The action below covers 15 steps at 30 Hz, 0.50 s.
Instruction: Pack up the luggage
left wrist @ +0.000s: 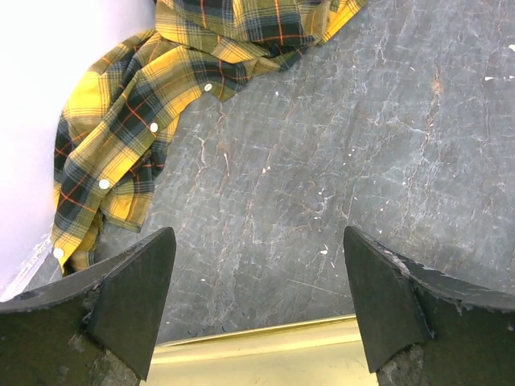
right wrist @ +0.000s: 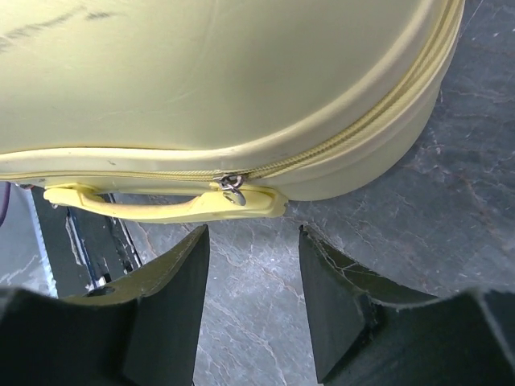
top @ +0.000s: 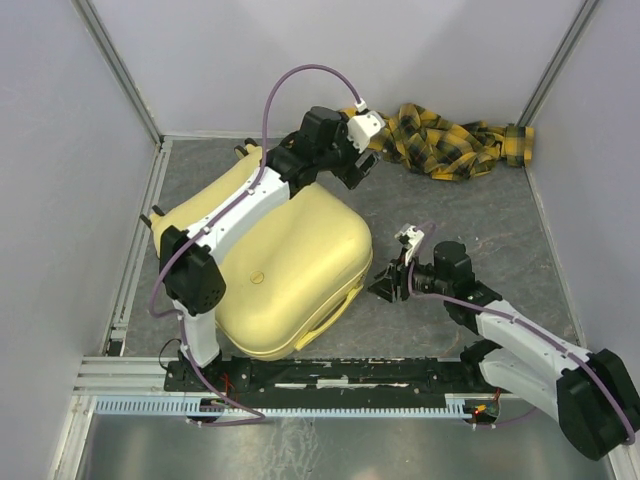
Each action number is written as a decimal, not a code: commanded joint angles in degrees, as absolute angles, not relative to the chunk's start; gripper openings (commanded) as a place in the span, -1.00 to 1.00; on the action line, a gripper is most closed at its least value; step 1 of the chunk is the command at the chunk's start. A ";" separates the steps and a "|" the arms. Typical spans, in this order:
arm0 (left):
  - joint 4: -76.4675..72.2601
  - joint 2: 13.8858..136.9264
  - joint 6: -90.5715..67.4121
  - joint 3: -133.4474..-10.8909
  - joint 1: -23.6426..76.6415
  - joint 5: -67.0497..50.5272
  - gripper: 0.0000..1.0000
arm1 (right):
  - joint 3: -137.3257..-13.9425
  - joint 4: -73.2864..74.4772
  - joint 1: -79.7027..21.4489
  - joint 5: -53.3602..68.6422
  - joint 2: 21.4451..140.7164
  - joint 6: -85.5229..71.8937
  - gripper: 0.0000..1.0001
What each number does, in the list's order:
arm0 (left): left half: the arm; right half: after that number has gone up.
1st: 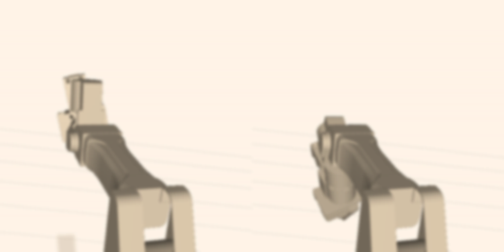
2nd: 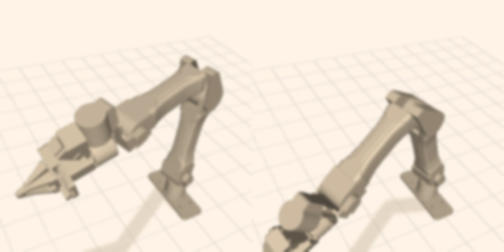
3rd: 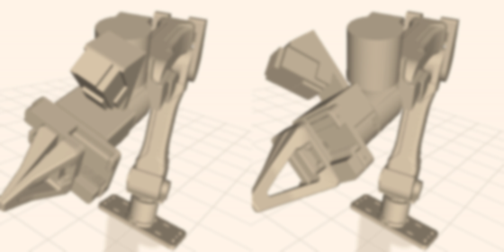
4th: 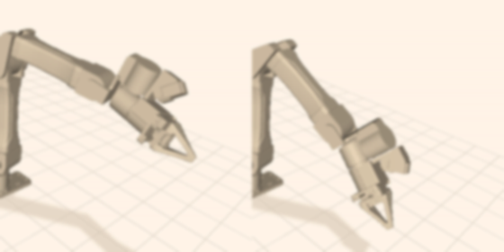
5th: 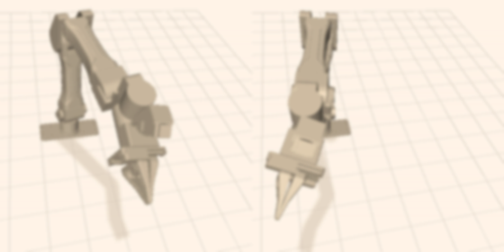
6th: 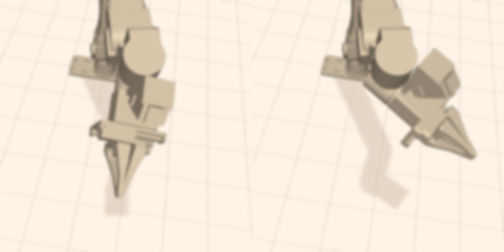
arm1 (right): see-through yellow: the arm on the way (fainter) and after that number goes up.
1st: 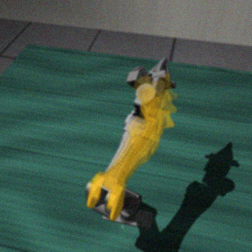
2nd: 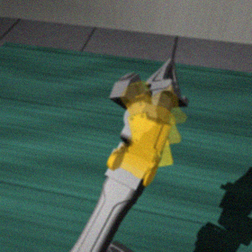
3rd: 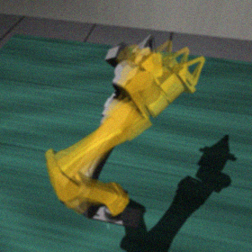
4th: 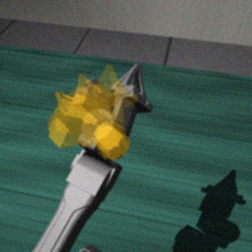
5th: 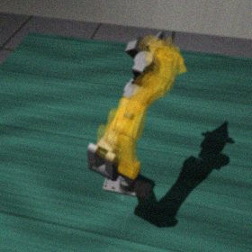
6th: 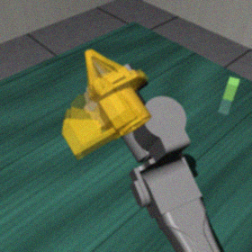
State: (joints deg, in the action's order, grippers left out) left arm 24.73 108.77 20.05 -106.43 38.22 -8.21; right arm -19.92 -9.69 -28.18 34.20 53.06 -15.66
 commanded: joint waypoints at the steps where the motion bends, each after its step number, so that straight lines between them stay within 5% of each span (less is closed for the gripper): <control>1: 23.37 105.29 17.58 -104.76 38.14 -7.82 0.81 | -18.61 -20.92 -29.67 32.14 54.97 -22.11 0.10; 15: 21.18 103.81 17.79 -100.85 38.14 -4.84 0.80 | -21.50 -25.31 -33.92 24.54 64.83 -29.43 -0.10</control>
State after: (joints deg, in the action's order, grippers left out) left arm 24.03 106.98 19.44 -100.42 38.22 -6.04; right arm -18.55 -20.88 -33.30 28.32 63.96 -25.82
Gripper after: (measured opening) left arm 0.902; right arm 0.466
